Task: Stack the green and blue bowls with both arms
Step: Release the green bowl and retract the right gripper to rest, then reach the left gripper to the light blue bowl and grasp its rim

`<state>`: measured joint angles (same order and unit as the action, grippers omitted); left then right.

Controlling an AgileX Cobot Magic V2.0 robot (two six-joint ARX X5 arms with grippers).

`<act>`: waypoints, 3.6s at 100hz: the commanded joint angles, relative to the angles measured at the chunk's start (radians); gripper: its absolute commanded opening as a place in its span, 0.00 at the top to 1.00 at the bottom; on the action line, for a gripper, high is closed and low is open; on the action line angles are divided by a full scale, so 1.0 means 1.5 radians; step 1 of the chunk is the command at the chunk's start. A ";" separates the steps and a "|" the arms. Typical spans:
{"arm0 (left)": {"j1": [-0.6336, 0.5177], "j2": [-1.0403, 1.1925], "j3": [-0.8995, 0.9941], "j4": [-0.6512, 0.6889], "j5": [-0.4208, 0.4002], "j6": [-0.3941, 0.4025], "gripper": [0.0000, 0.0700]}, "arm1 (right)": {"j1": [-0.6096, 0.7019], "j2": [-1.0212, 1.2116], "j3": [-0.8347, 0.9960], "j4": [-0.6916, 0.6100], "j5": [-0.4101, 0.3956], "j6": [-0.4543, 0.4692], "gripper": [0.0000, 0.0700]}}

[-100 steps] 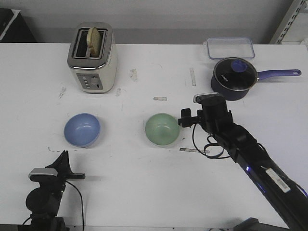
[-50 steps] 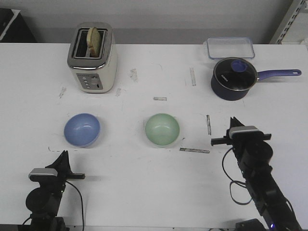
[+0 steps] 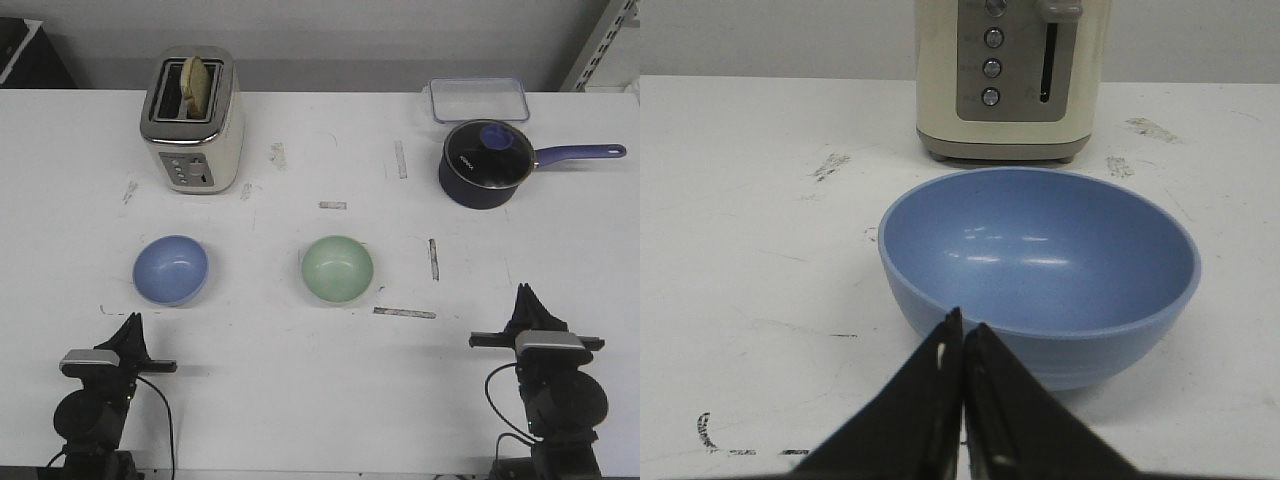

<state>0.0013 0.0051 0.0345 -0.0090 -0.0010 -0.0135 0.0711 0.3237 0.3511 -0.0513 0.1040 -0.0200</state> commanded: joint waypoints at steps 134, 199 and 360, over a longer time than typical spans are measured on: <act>-0.001 0.023 0.088 0.052 -0.014 -0.105 0.99 | 0.001 -0.107 0.003 0.009 -0.052 -0.002 0.99; -0.001 0.441 0.458 -0.048 -0.014 -0.124 0.99 | 0.001 -0.107 0.003 0.009 -0.052 -0.002 0.99; 0.132 1.074 0.832 -0.546 0.154 -0.056 0.39 | 0.001 -0.107 0.003 0.009 -0.052 -0.002 0.99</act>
<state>0.1970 1.5814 1.2613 -0.8291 0.2249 -0.1413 0.0715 0.1642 0.3511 -0.0463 0.0261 -0.0200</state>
